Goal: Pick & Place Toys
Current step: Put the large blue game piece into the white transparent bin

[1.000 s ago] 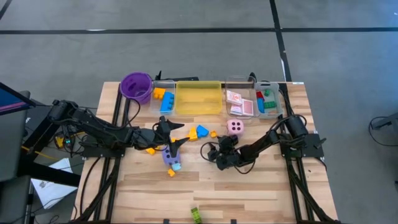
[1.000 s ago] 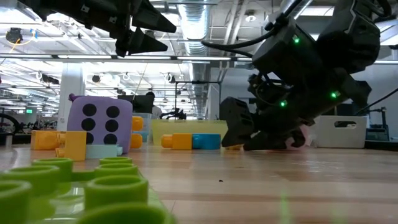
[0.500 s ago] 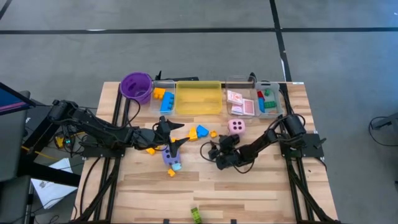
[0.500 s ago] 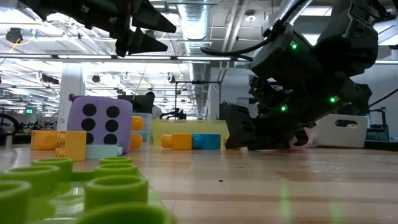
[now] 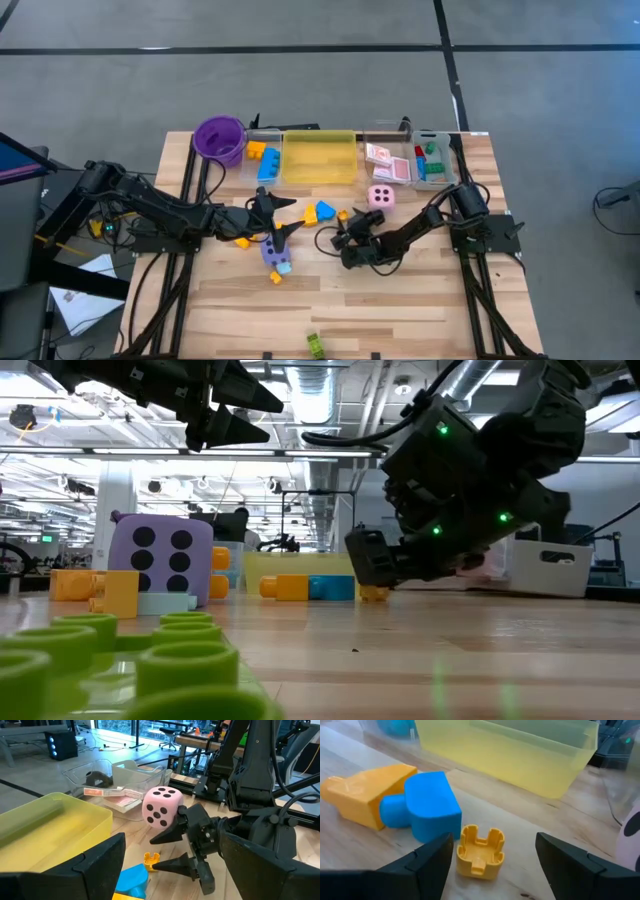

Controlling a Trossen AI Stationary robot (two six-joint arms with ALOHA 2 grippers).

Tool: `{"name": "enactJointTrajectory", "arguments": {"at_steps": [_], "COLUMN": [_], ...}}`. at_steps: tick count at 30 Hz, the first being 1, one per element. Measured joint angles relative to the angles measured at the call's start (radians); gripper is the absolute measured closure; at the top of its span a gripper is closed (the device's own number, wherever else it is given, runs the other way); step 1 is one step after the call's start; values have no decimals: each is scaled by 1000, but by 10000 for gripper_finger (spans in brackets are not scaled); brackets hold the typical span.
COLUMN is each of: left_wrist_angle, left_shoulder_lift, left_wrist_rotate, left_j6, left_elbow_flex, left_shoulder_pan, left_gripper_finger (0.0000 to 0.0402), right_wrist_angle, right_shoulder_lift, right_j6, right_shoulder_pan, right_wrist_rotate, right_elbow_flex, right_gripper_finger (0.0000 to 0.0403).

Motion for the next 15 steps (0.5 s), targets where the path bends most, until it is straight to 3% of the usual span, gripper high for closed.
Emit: {"name": "enactJointTrajectory", "arguments": {"at_steps": [6, 15], "left_wrist_angle": [0, 0], "left_shoulder_lift": [0, 0], "left_wrist_rotate": [0, 0], "left_j6": [0, 0], "left_elbow_flex": [0, 0], "left_shoulder_pan": [0, 0], "left_gripper_finger": [85, 85], "right_wrist_angle": [5, 2], "right_shoulder_lift": [-1, -1], "right_j6": [19, 248], "right_shoulder_pan": [11, 57], "right_wrist_rotate": [-19, -182], "right_elbow_flex": [2, 2], "right_gripper_finger": [126, 126]}}
